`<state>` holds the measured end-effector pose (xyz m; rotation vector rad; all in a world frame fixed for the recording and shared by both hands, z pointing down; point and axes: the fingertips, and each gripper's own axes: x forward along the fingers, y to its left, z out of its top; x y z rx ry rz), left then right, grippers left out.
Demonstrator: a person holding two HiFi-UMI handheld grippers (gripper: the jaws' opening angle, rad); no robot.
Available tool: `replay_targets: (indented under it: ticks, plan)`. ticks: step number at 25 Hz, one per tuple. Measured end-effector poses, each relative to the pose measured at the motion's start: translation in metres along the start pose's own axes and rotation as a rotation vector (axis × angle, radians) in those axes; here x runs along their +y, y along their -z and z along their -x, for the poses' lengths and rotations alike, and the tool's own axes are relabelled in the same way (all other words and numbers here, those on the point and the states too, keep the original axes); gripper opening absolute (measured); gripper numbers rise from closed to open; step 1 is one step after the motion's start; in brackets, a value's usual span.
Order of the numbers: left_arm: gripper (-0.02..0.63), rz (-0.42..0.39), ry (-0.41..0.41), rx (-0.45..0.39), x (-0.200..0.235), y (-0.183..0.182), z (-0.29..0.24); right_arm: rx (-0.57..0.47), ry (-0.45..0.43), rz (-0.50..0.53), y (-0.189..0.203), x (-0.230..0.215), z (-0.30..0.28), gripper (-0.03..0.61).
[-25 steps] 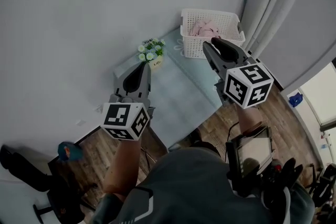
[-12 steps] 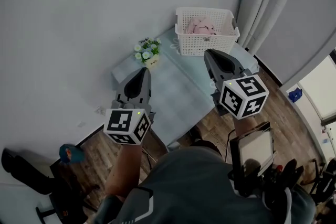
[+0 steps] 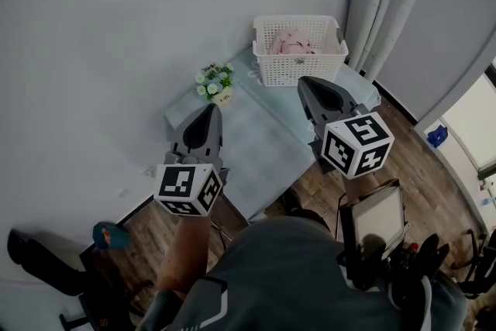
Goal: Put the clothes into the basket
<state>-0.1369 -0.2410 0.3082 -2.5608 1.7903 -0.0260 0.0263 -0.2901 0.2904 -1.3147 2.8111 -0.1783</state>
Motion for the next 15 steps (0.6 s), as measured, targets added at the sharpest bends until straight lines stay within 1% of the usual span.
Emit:
replay_targets:
  ticks: [15]
  plan:
    - [0.009,0.001,0.010,0.001,0.0090,-0.0041,0.0008,0.003,0.020,0.003,-0.0029,0.0028,-0.0070,0.014]
